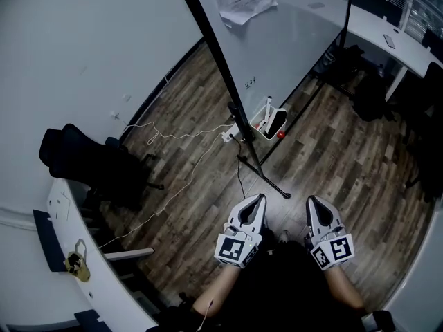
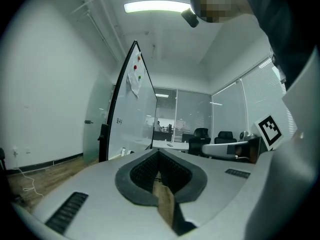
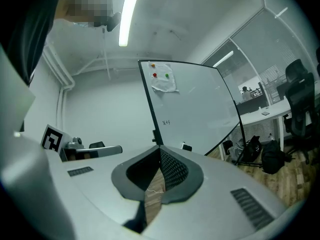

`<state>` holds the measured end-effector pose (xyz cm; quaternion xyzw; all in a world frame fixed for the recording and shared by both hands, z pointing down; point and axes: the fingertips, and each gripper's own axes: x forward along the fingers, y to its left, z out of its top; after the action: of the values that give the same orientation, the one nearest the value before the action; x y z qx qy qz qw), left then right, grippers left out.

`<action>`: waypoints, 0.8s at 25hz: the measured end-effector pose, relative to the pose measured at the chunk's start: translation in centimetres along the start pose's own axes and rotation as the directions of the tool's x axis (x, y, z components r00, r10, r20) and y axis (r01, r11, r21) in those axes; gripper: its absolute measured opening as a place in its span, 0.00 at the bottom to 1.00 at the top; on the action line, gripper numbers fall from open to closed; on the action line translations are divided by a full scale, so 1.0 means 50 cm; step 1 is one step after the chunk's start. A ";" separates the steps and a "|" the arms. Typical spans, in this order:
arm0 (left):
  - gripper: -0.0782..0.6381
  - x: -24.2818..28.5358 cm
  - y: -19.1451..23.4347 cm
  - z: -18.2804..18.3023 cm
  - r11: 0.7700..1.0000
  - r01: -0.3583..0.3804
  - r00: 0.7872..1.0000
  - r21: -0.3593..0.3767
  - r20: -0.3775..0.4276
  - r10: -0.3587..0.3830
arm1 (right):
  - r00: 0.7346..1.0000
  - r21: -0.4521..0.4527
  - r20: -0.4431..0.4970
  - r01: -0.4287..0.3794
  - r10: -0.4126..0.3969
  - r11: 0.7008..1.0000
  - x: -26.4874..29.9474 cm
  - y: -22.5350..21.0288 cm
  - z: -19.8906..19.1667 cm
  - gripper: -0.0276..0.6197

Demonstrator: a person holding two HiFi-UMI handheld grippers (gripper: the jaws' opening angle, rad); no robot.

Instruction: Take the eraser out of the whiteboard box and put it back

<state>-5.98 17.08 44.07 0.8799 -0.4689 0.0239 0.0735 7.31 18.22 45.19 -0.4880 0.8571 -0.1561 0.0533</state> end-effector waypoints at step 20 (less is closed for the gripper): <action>0.12 0.260 0.160 0.012 0.988 0.151 0.988 -0.014 -0.036 -0.151 | 0.994 -0.019 0.002 0.106 -0.106 0.994 0.225 -0.096 0.054 0.07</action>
<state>-5.38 1.93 45.76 0.9119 -0.3995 0.0320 0.0888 6.06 5.75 44.84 -0.5336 0.8313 -0.1502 0.0407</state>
